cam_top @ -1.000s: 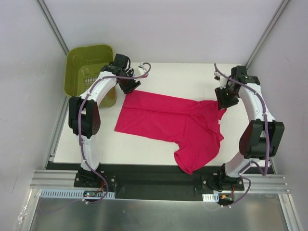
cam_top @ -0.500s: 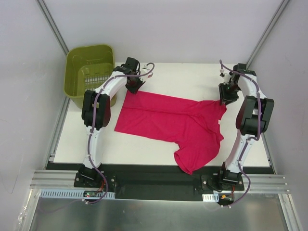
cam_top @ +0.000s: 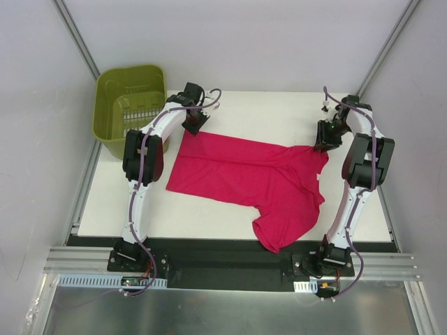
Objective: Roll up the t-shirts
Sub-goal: Fold the T-shirt at the center of the board.
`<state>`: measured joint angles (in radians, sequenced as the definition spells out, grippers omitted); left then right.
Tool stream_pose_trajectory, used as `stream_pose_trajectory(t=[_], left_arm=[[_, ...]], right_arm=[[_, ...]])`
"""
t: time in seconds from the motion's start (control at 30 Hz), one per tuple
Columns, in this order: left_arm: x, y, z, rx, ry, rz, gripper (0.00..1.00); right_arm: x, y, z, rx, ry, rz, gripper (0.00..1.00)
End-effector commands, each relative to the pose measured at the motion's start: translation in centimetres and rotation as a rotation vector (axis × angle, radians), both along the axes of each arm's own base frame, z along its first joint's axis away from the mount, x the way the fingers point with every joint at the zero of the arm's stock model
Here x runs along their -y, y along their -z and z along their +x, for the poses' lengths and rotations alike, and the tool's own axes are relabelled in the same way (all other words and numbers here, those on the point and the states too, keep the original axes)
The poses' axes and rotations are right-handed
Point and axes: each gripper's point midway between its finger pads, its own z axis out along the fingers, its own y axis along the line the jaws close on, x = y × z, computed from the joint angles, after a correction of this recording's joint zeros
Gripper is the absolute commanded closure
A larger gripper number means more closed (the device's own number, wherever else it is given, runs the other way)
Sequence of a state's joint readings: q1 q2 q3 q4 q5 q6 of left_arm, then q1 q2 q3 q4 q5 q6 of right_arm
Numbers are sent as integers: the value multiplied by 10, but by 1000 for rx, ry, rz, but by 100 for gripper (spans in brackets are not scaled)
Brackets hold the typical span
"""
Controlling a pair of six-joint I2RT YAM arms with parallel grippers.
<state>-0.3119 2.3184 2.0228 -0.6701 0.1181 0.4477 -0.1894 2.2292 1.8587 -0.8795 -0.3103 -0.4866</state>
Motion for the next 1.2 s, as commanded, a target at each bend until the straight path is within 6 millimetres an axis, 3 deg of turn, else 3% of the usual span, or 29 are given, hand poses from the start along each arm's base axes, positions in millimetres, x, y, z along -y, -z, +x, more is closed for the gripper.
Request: stream_pose_trajectory(t=[0.0, 0.17, 0.37, 0.5, 0.6, 0.7, 0.73, 0.9, 0.97, 1.17], left_arm=[[-21, 8, 5, -43, -95, 49, 95], [-29, 19, 2, -82, -139, 69, 97], [-33, 27, -2, -104, -148, 88, 100], [-34, 26, 0, -99, -161, 89, 100], [-32, 26, 2, -95, -164, 82, 100], [-32, 23, 5, -83, -172, 80, 100], [-32, 19, 7, -76, -174, 78, 100], [-25, -11, 15, -12, -185, 36, 100], [-22, -21, 17, 5, -187, 20, 100], [-18, -28, 12, 9, -174, 14, 100]], right_arm=[[-6, -2, 5, -16, 60, 79, 68], [9, -13, 12, 15, 134, 99, 96], [28, -37, -1, 36, 224, 137, 99], [26, -40, -34, -16, 267, 159, 99], [24, -33, -58, -65, 296, 161, 94], [30, -33, -66, -77, 312, 135, 79], [38, -41, -60, -52, 315, 110, 73], [60, -77, -34, 85, 266, 28, 66], [67, -78, -26, 109, 254, -1, 62], [62, -41, -11, 70, 215, 3, 52]])
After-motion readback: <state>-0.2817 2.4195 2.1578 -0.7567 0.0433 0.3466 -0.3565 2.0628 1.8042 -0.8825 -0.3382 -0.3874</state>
